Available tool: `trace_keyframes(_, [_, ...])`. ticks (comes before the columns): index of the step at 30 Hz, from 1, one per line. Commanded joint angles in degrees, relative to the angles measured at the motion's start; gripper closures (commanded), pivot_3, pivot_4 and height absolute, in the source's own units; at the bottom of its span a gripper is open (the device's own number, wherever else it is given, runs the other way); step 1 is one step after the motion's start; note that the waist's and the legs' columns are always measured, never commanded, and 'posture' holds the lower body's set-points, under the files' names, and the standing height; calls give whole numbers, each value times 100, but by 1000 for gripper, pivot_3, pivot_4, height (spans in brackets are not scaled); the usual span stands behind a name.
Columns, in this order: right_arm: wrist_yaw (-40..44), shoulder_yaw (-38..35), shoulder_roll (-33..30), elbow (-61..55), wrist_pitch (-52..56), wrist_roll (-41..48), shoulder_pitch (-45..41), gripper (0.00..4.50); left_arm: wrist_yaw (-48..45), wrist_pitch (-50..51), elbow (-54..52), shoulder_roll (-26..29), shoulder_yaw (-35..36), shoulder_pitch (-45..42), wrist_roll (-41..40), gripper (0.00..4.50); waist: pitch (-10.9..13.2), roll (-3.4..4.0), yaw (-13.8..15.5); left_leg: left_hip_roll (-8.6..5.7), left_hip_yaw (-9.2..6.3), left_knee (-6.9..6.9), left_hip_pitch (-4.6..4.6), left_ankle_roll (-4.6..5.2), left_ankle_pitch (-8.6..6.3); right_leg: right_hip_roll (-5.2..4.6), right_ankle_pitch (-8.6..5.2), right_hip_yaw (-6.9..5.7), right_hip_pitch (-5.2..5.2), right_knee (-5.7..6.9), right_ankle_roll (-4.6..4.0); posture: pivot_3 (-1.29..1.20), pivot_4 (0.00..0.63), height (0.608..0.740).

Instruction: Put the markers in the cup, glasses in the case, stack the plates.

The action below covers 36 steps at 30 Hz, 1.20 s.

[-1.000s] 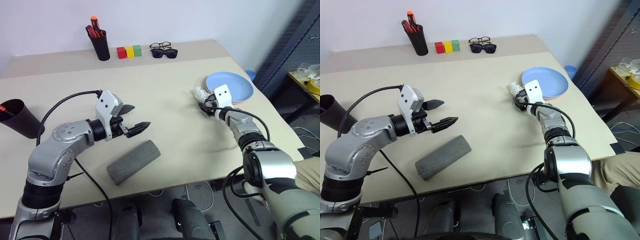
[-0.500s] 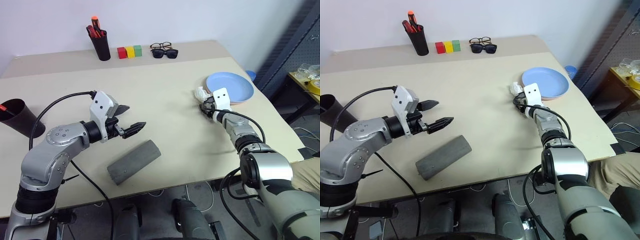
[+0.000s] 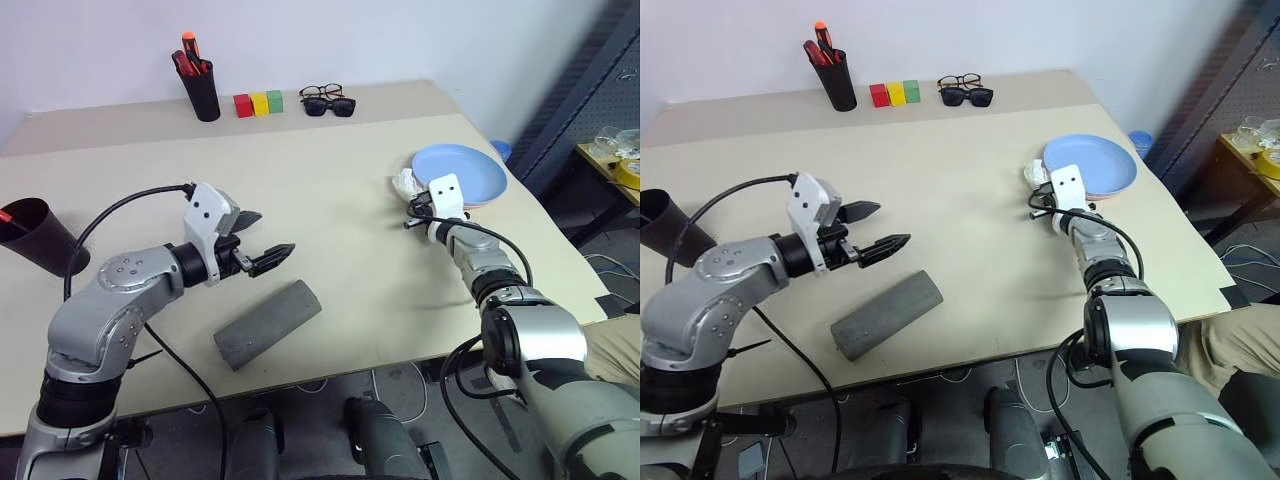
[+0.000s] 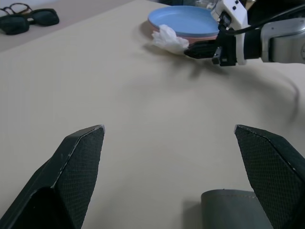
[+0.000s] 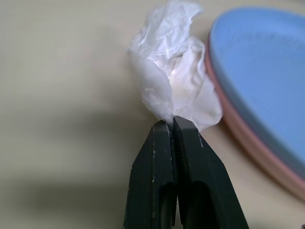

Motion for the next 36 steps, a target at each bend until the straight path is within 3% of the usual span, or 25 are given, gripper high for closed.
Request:
trace_keyframes(1, [93, -280, -317, -394, -478, 295, -377, 4436, -65, -199, -23, -49, -92, -97, 36, 0, 2, 3, 5, 0, 0, 0, 0, 0, 0, 0, 0, 0, 0, 0, 0, 0, 150, 740])
trace_keyframes(6, [128, -352, -550, -440, -659, 368, -497, 4436, -79, -286, 67, -114, -195, -152, 84, 0, 3, 5, 1, 0, 0, -1, 0, 0, 0, 0, 0, 0, 0, -1, 0, 0, 150, 740])
trace_keyframes(11, [-444, -280, -1009, -257, -414, 139, -613, 4436, -98, -393, 168, -190, -257, -225, 131, 0, 3, 5, 12, -1, 1, -3, 0, 0, 0, -1, -1, 0, 0, -2, -1, 0, 150, 740])
trace_keyframes(14, [-453, -252, -1079, -182, -258, 92, -579, 3648, -71, -413, 178, -207, -241, -212, 160, 0, 3, 4, 3, -1, 1, -2, -1, 0, 0, -2, -1, 1, 0, -6, -1, 0, 150, 740])
trace_keyframes(20, [-404, -224, -1107, -160, -169, 50, -543, 661, 3, -674, 186, -276, -170, -71, 296, 0, 4, 7, -6, -1, 1, -14, 7, 0, 0, 1, -1, 3, 0, -4, -1, 0, 150, 740])
trace_keyframes(25, [109, -262, -1200, -304, -321, 155, -488, 661, 63, -824, 276, -262, -191, 116, 486, 0, 4, 7, -2, -1, 3, -15, 6, 0, 0, 0, -1, 3, 0, -8, -1, 0, 150, 740])
trace_keyframes(30, [1738, -303, -1373, -1048, -552, 557, 98, 661, 19, -1410, 500, -323, -153, 373, 761, 0, 4, 7, 16, -1, 3, -15, 6, 0, 0, 0, -1, 3, 1, -8, 0, 0, 150, 740])
trace_keyframes(33, [2548, -327, -1602, -2271, -423, 899, 969, 661, -146, -1797, 463, -303, -19, 677, 759, 0, 5, 7, 49, -1, 3, -17, 5, 0, 0, -2, -3, 2, 3, -11, 4, 0, 150, 740])
trace_keyframes(36, [3175, -624, -2043, -4812, 683, 1663, 2712, 661, -238, -2219, 480, -263, 337, 1153, 775, 0, 4, 10, 129, -1, 2, -25, 2, 0, 0, -4, -6, 1, 0, -12, 5, 0, 150, 740])
